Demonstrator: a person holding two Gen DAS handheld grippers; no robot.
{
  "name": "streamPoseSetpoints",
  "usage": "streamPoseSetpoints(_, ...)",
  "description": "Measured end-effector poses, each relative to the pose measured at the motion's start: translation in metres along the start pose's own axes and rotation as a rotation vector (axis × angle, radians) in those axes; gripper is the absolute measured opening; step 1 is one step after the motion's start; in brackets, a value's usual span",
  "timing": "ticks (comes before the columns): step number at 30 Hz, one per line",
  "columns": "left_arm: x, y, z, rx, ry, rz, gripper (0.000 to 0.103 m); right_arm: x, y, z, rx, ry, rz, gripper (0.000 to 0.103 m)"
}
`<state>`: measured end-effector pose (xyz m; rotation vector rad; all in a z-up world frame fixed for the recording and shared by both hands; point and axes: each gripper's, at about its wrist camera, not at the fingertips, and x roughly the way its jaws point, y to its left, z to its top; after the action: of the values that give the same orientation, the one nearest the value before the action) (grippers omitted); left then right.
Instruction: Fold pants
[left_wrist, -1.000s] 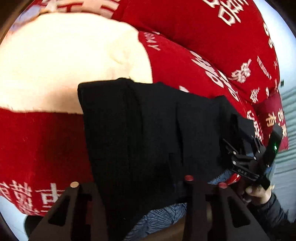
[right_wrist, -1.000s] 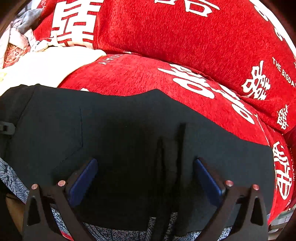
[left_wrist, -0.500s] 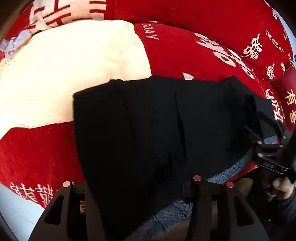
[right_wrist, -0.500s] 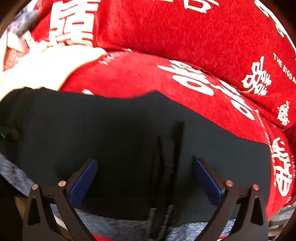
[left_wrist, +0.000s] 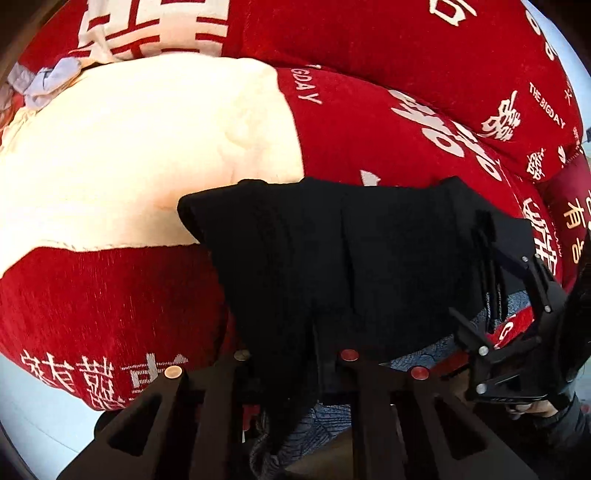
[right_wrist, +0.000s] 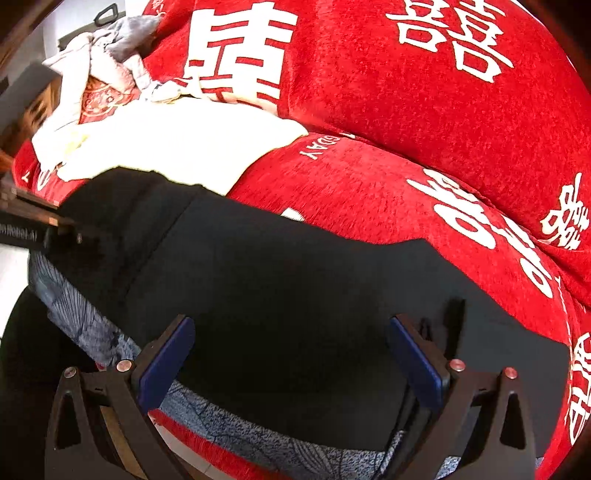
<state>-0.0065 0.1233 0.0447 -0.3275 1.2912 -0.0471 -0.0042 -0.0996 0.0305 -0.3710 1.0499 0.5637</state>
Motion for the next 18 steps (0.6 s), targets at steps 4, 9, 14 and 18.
streamPoseSetpoints(4, -0.009, -0.001, 0.002, -0.020, -0.001, -0.019, 0.014, -0.004, -0.010, -0.005, 0.013, -0.003, -0.024, 0.103)
streamPoseSetpoints(9, -0.034, -0.018, 0.010, 0.013, -0.052, -0.058, 0.014, -0.014, -0.048, -0.006, 0.098, -0.029, -0.107, 0.103)
streamPoseSetpoints(14, -0.039, -0.040, 0.018, 0.040, -0.058, -0.055, 0.014, 0.023, -0.085, -0.011, 0.221, 0.078, -0.180, 0.103)
streamPoseSetpoints(18, -0.048, -0.060, 0.022, 0.066, -0.088, -0.054, 0.014, 0.022, -0.067, -0.020, 0.098, 0.076, -0.215, 0.103)
